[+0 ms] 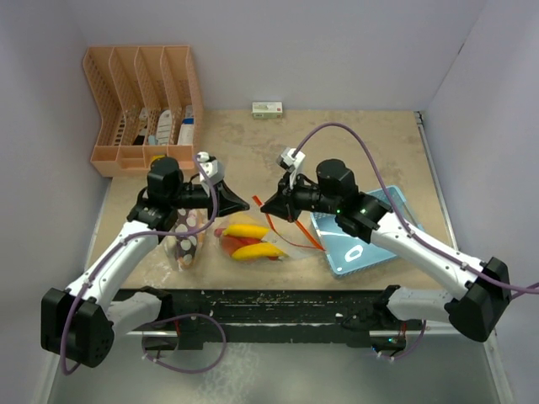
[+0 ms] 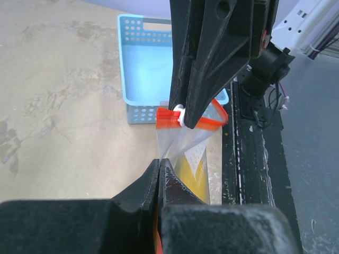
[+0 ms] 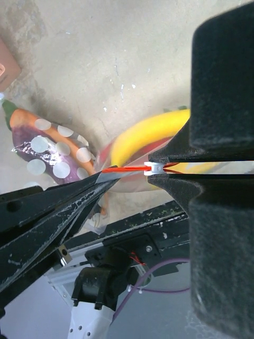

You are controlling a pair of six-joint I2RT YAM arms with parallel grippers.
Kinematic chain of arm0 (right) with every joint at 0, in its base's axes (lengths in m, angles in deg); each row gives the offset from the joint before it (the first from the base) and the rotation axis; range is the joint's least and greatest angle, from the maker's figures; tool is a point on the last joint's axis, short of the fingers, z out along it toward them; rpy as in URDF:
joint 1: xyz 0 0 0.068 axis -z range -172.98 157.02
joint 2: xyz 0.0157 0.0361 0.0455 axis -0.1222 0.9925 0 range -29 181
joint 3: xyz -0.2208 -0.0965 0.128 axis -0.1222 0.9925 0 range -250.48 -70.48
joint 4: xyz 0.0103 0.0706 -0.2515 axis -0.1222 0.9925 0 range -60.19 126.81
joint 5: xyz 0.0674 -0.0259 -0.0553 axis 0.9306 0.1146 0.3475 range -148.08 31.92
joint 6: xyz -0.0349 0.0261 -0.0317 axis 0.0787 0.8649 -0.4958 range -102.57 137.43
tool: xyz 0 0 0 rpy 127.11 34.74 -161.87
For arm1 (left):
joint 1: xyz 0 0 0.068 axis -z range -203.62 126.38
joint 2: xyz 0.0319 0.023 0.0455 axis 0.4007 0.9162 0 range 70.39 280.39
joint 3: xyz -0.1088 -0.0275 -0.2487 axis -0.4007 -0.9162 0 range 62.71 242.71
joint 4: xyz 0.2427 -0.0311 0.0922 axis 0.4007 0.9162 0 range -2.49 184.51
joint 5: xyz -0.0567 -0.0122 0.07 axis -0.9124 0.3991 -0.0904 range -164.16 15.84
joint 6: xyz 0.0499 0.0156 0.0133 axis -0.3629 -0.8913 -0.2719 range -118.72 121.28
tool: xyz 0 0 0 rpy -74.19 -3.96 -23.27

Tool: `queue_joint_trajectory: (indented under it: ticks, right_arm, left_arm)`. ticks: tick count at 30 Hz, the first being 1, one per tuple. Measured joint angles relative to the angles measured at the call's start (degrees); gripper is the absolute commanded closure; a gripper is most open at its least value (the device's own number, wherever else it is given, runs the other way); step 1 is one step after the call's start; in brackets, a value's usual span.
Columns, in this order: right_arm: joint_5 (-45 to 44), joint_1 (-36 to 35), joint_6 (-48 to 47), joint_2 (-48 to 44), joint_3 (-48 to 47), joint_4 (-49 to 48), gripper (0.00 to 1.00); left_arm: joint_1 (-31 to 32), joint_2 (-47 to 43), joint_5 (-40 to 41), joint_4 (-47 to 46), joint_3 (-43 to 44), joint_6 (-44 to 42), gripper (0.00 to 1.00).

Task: Place the food in the zip-top bag and seal the zipper
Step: Zip the zipper food storage bag at the center of the board.

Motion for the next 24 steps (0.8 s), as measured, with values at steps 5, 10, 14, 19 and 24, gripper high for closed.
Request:
queue_joint_trajectory:
  ticks: [5,10,14,19,24]
  right_arm:
    - [1.4,0.1,0.1,0.8,-1.7,1.2,1.0]
    - [3.6,0.1,-1.2,6.6,-8.0,3.3,1.0]
    - [4.0,0.1,-1.2,7.3,-8.1,3.4,1.0]
    - [6.3,0.1,-1.5,6.9,-8.2,3.3,1.0]
    - [9.2,0.1,-3.2,7.0,-9.0,5.0,1.0]
  left_arm:
    - [-0.7,3.1,-4.5,-1.2,0.0,0.8,1.0]
    - [-1.1,2.8,-3.2,-1.4,0.0,1.1,0.97]
    - [-1.1,2.4,-3.5,-1.2,0.1,0.6,0.77]
    - [-1.1,2.9,-8.4,-4.0,0.1,1.7,0.69]
    - [-1.1,3.8,-11.1,-2.2,0.8,-0.3,0.56]
